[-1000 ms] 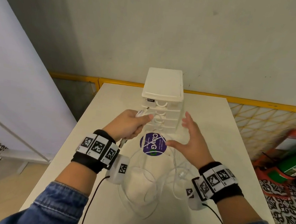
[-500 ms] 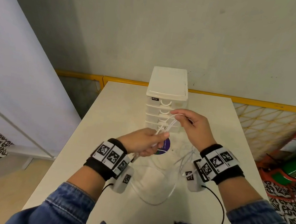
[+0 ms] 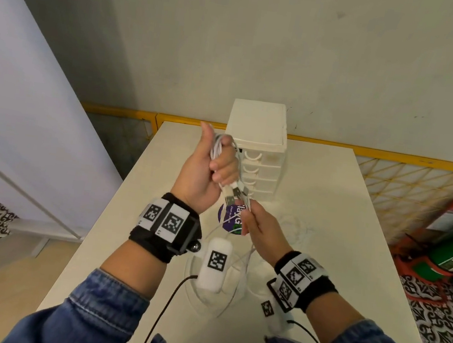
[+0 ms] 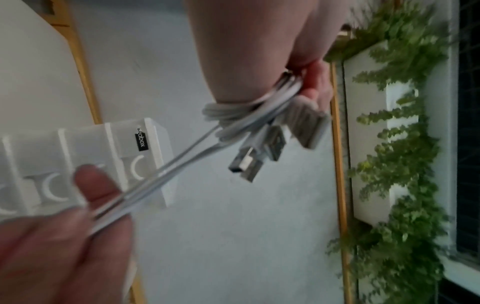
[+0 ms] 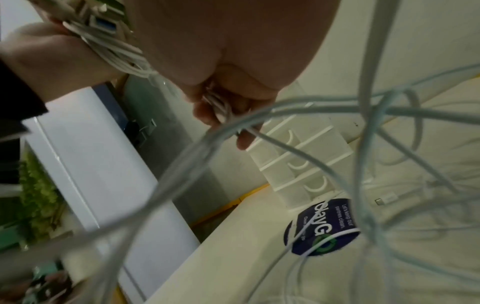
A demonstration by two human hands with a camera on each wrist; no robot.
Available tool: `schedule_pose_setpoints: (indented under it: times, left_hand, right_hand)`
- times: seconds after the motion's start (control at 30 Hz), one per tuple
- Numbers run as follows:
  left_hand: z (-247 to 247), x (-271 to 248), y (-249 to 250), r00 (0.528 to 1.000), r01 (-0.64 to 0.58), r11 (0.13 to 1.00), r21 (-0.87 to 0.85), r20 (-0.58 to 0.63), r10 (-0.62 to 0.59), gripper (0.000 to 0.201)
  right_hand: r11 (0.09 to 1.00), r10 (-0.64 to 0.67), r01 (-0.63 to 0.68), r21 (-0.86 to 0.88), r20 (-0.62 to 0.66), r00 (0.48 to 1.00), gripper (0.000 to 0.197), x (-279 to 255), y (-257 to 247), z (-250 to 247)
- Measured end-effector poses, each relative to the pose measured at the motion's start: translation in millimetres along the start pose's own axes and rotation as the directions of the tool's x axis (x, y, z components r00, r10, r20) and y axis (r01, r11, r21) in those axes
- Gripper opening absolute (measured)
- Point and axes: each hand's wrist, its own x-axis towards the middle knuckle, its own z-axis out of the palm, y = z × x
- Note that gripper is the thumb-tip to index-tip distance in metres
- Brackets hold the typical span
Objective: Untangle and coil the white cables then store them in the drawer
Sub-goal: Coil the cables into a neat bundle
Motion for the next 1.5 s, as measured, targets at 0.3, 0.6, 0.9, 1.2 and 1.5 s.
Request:
schedule_pose_setpoints:
  times: [0.3, 0.6, 0.9, 1.2, 1.5]
  left_hand:
    - [-10, 10, 3, 0.866, -0.231, 0.863, 0.449, -0.309, 0.393, 0.033]
    - [-36, -3, -16, 0.974, 0.221, 0.056, 0.974, -0.222, 0.031, 0.047]
    - [-33, -18, -13, 0.866, 0.422, 0.403, 0.812, -0.229, -0.445, 0.042]
    - [-49, -27, -5, 0.851, 0.497, 0.197, 0.845, -0.429, -0.303, 0.025]
    - [-61, -18, 45, 0.772, 0.485, 0.318, 0.815, -0.569, 0.283, 0.03]
  right_hand:
    - [0.965, -0.114, 0.16, -0.208, 0.22, 0.969, 0.042, -3, -17, 8]
    - [0.943, -0.2, 0.215, -0.253, 0.082, 0.976, 0.024, 13, -37, -22]
    - [0.997, -0.033, 0.04, -0.064, 0.094, 0.995, 0.028, 16, -22, -43]
    - [0.926, 0.034, 0.015, -0.378, 0.122, 0.992, 0.012, 9, 17, -65]
    - [0.916, 0.215, -0.177, -0.359, 0.068, 0.974, 0.03, -27, 53, -66]
